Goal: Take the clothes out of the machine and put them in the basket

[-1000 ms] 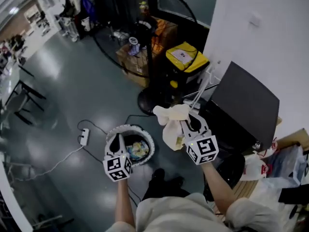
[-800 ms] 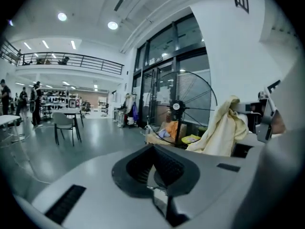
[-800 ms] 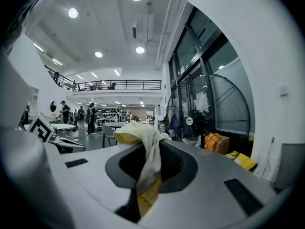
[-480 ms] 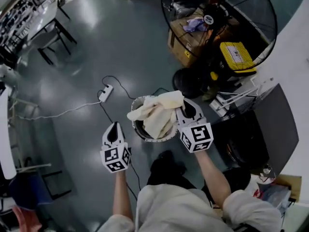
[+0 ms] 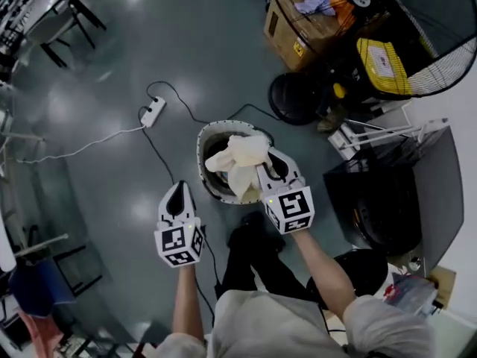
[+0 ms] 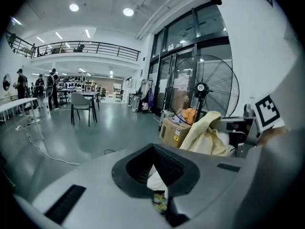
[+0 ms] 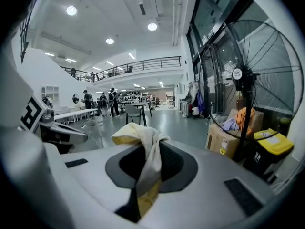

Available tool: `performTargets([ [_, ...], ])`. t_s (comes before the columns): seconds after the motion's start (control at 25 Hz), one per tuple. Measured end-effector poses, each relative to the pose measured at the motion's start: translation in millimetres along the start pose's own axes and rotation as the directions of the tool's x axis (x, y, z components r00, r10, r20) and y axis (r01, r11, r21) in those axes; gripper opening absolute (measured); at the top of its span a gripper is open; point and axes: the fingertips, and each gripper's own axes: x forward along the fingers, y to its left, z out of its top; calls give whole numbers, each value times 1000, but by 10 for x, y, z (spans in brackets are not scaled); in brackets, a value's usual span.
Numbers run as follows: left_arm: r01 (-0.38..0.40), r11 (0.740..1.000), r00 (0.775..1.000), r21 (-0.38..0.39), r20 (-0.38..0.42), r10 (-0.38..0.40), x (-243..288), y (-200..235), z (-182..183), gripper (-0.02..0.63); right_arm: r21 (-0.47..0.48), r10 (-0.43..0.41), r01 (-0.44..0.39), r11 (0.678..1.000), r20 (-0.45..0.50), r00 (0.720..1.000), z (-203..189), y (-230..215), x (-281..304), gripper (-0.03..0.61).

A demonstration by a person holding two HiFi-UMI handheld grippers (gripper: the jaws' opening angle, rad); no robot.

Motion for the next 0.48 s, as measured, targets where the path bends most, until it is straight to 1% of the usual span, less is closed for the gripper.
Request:
performTargets([
  [0.16, 24, 1000, 999, -5, -36, -24, 306, -130, -379, 17, 47, -1, 6, 999, -97, 995, -798, -117, 250, 60],
  [0.32, 27, 1000, 997, -10, -72, -28, 570, -90, -732, 17, 100, -22, 39, 994, -159, 987, -1479, -294, 606, 60],
  [0.4, 20, 1000, 996, -14, -85, -22, 660, -67, -903, 17, 112, -23, 47, 993, -204, 979, -1843, -376, 781, 61],
  [0.48, 13, 1000, 995, -17, -97, -15, 716, -49, -1049, 17, 146, -7, 48, 988, -271, 962, -2237, -425, 934, 73],
])
